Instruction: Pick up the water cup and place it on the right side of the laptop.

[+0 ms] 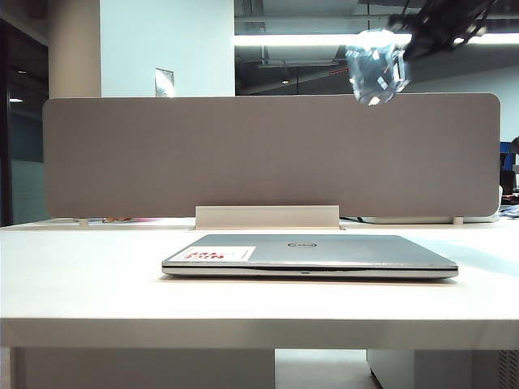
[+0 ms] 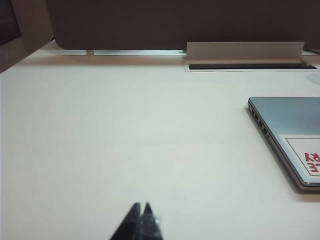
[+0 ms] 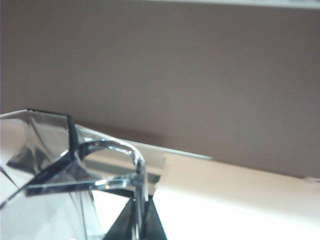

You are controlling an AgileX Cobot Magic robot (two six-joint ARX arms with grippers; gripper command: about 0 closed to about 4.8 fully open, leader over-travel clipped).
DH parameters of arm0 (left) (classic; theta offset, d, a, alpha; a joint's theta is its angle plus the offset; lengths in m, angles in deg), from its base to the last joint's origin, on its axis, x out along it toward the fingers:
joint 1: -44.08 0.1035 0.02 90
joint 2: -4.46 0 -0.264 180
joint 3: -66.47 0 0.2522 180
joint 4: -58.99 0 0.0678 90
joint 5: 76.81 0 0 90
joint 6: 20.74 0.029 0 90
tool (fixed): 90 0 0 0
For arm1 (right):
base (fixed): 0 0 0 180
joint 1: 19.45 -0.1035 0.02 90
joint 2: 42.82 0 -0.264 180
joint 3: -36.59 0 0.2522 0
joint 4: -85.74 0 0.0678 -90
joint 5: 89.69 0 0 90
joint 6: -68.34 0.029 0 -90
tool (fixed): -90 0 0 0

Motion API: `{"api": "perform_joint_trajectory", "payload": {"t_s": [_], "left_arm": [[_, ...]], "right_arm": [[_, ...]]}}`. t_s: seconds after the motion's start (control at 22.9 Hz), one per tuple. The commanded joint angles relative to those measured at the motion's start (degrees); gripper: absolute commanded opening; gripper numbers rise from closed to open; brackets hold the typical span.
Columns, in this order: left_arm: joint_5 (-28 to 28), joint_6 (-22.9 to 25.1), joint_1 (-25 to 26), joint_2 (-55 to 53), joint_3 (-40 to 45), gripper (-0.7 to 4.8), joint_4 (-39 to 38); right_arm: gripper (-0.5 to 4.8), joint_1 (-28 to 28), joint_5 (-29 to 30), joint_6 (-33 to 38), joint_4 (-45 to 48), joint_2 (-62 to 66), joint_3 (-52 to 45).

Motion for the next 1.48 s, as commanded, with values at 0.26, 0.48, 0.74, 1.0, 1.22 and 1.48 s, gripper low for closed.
{"api": "perform_joint_trajectory", "payload": {"t_s": [0.26, 0.48, 0.74, 1.0, 1.22, 1.48], "left_arm": [[0.26, -0.28, -0.04, -0.07, -0.17, -0.04, 0.59], [0.28, -1.46, -0.04, -0.07, -0.17, -0.04, 0.59], [0.28, -1.57, -0.04, -0.07, -0.17, -0.04, 0.57], [0.31, -1.57, -0.04, -0.07, -0.17, -0.04, 0.57], [0.28, -1.60, -0.04, -0.07, -0.17, -0.04, 0.57], [0.28, -1.81, -0.04, -0.07, -0.17, -0.04, 0.57]], "right_arm": [[-0.01, 1.14, 3.04, 1.22, 1.68, -12.90, -18.27], [-0.02, 1.79, 3.61, -0.33, 1.51, -18.84, -27.54], [-0.01, 5.49, 3.78, -0.74, 4.48, -28.00, -40.09], [-0.01, 7.17, 3.72, -0.55, 6.32, -37.20, -50.16], [-0.01, 7.08, 3.63, -0.57, 11.41, -45.57, -59.49], [-0.01, 7.10, 3.23, -0.59, 15.54, -55.49, -68.96]]}}
